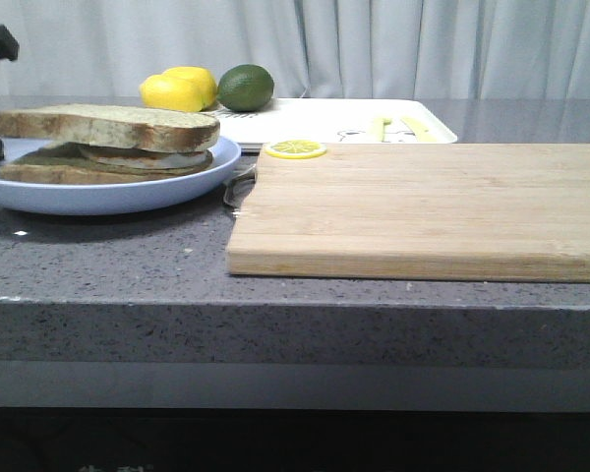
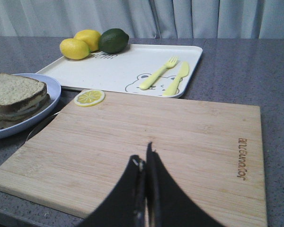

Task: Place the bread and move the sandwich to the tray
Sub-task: 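Grasp the rim of the blue plate with the left gripper, then lift the plate and carry it onto the white tray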

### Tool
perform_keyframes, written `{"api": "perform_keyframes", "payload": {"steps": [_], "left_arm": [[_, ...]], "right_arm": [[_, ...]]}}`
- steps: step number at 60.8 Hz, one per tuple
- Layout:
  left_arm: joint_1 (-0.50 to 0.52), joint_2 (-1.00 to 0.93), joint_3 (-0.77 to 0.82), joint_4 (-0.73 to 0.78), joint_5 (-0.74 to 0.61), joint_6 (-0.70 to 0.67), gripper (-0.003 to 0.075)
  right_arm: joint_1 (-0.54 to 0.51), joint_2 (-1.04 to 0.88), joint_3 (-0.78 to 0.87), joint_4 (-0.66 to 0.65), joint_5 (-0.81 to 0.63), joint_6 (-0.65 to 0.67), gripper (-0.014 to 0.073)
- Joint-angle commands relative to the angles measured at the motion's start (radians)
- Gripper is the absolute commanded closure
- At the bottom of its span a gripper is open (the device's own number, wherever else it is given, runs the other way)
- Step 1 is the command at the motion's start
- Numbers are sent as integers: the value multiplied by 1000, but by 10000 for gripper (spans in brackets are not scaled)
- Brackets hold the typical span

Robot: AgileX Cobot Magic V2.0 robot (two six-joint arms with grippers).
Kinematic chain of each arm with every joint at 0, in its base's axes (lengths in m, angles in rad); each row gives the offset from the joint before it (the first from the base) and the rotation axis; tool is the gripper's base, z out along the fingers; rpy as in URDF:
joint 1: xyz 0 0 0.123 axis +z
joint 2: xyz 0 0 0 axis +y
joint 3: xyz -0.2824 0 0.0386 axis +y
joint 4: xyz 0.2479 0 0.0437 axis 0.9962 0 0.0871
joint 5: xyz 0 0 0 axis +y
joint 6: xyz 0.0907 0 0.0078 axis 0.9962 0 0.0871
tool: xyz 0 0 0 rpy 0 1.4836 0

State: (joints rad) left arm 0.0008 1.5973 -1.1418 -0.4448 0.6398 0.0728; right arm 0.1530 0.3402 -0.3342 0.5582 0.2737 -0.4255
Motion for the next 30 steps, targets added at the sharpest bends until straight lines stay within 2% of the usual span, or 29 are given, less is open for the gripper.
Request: {"api": "perform_keyframes", "payload": {"steps": [1, 13, 30], "left_arm": [[31, -33, -64, -130, 7, 93, 740], [58, -33, -114, -378, 73, 245, 740], [46, -4, -264, -401, 77, 256, 741]], "right_arm": [[2, 6, -27, 10, -74, -5, 663], [2, 6, -27, 10, -74, -5, 663], [2, 6, -27, 10, -73, -5, 663]]}}
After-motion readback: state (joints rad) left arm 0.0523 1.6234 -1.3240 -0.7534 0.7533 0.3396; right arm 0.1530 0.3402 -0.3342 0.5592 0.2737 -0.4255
